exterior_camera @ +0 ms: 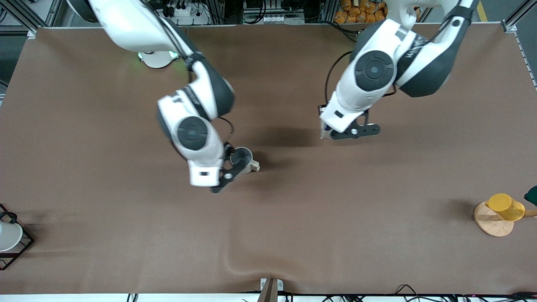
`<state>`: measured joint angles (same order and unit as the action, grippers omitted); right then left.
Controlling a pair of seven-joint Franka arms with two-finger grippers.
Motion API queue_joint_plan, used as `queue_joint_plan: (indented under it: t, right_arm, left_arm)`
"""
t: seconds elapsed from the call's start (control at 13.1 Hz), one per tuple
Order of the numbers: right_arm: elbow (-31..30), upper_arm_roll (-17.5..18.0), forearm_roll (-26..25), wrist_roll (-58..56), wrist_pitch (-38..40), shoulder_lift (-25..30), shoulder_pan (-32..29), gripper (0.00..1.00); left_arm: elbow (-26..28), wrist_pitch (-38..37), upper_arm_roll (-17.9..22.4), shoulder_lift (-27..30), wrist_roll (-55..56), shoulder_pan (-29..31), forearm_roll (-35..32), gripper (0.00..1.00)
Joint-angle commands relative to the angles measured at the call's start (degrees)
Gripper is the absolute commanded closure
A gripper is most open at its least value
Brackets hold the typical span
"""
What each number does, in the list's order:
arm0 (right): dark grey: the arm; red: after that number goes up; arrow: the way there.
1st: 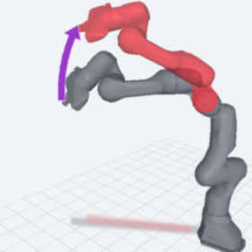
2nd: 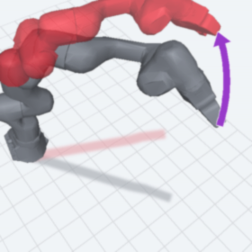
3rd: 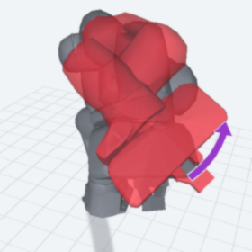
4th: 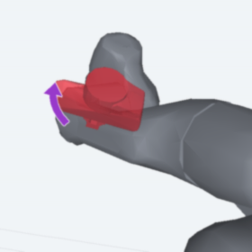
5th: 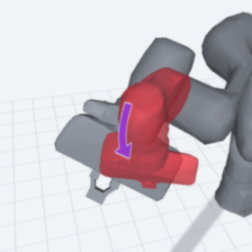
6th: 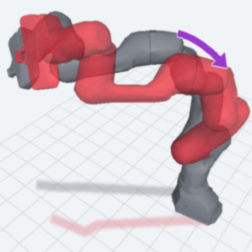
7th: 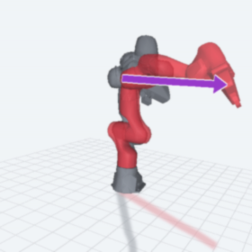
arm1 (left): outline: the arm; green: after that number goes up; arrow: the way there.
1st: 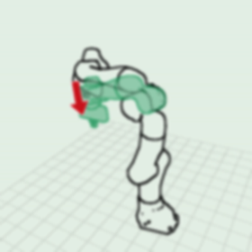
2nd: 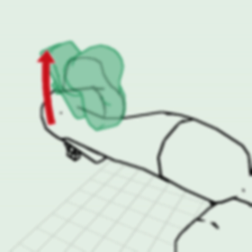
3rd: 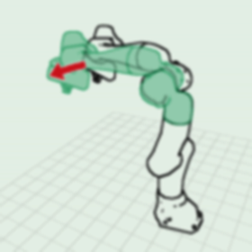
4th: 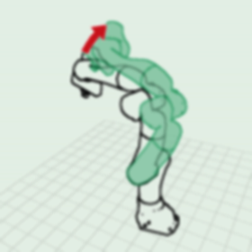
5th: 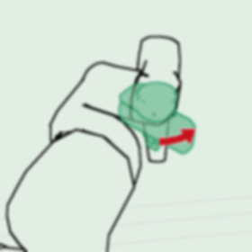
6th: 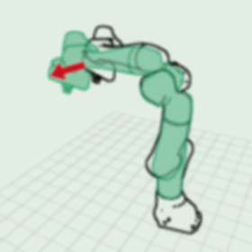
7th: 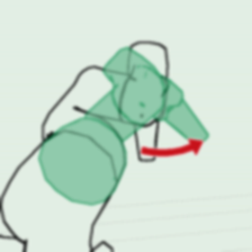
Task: Place milk next to cup
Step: 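Set the mug down and open the right gripper while the left gripper approaches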
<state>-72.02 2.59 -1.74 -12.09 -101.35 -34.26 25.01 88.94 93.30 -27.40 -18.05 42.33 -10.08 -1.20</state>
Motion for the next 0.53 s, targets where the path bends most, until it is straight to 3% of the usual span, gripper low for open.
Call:
queue_joint_plan:
  t: [0.0, 0.3, 0.46]
  right_arm:
    - [-7.25, 0.83, 1.30, 2.16, 0.10, 7.44, -9.59, 0.00]
    - [-7.70, 0.57, 1.48, 1.64, 5.00, 12.36, -18.14, 0.00]
    - [-10.40, 0.40, 1.39, 1.11, 8.43, 17.61, -21.21, 0.00]
  left_arm:
    - [-7.62, 1.79, -0.02, -6.63, 2.75, -4.93, -0.55, 0.67]
    - [-8.43, 11.28, 0.68, -10.51, 5.65, -13.89, -1.51, 0.67]
    - [-8.52, 12.17, 2.00, -11.48, 8.54, -18.81, -5.81, 0.67]
